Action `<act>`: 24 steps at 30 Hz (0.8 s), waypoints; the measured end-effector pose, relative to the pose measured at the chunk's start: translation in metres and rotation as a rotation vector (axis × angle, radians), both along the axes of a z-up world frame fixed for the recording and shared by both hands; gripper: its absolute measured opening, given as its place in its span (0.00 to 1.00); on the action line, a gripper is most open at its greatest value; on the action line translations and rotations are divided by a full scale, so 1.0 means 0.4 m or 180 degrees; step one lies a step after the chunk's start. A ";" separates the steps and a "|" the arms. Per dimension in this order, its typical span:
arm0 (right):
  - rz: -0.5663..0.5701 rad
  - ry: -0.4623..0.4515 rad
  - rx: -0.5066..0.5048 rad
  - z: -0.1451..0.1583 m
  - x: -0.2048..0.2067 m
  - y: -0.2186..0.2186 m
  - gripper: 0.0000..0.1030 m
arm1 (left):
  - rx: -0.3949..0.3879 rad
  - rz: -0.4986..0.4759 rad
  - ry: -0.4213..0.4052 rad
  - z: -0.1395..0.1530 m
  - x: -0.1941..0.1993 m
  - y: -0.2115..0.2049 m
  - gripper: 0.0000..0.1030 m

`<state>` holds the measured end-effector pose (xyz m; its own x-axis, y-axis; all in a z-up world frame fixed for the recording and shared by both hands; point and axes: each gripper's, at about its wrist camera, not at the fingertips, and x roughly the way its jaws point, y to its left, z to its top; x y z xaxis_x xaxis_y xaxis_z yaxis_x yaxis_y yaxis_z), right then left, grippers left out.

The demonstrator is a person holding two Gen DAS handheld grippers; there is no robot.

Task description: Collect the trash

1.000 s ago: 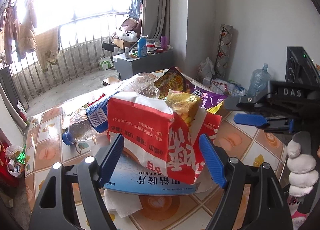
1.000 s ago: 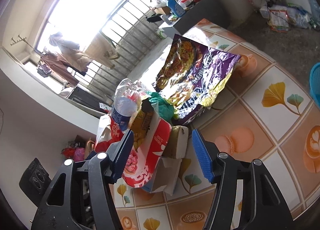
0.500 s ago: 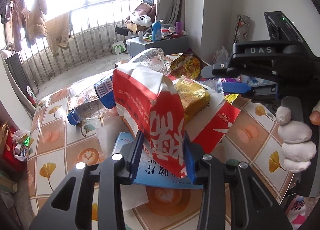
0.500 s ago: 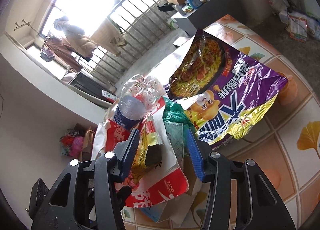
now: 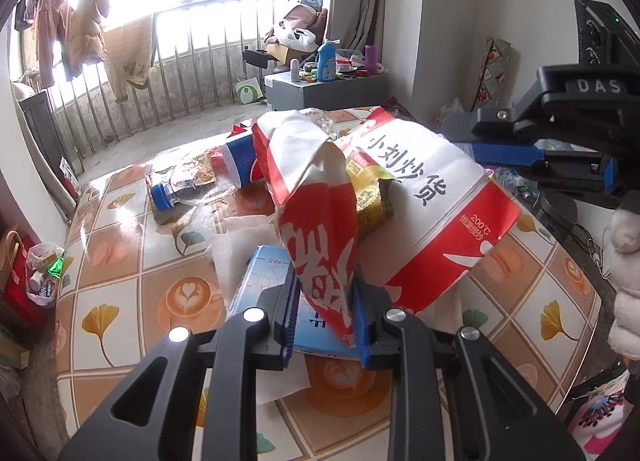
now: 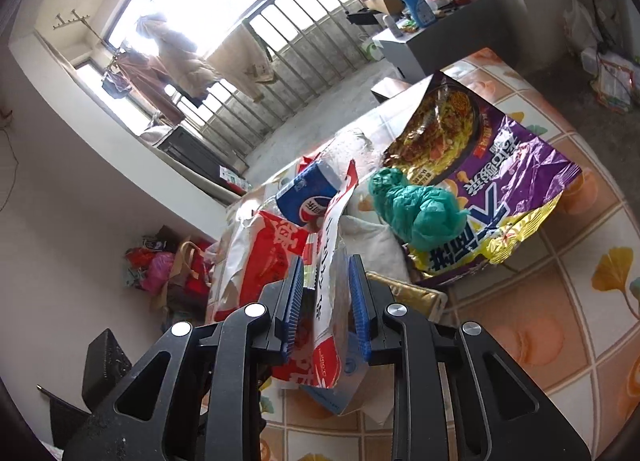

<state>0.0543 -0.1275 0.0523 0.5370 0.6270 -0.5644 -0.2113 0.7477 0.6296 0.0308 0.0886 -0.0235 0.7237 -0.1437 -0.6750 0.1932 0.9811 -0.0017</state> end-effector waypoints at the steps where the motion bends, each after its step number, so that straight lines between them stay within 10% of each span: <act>1: -0.0018 -0.0027 -0.0015 0.012 0.004 0.011 0.23 | 0.0001 -0.0004 0.0007 -0.003 -0.001 0.000 0.22; 14: -0.0324 -0.0328 -0.0312 0.072 0.014 -0.005 0.32 | -0.0090 -0.0029 -0.0017 -0.012 0.000 0.015 0.21; 24: 0.0089 0.0283 0.0044 -0.011 0.024 0.055 0.38 | -0.0201 -0.0021 -0.0008 -0.015 0.008 0.025 0.21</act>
<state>0.0637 -0.1055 0.0478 0.4673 0.6491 -0.6003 -0.1746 0.7333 0.6570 0.0339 0.0986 -0.0293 0.7244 -0.1907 -0.6625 0.1997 0.9778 -0.0632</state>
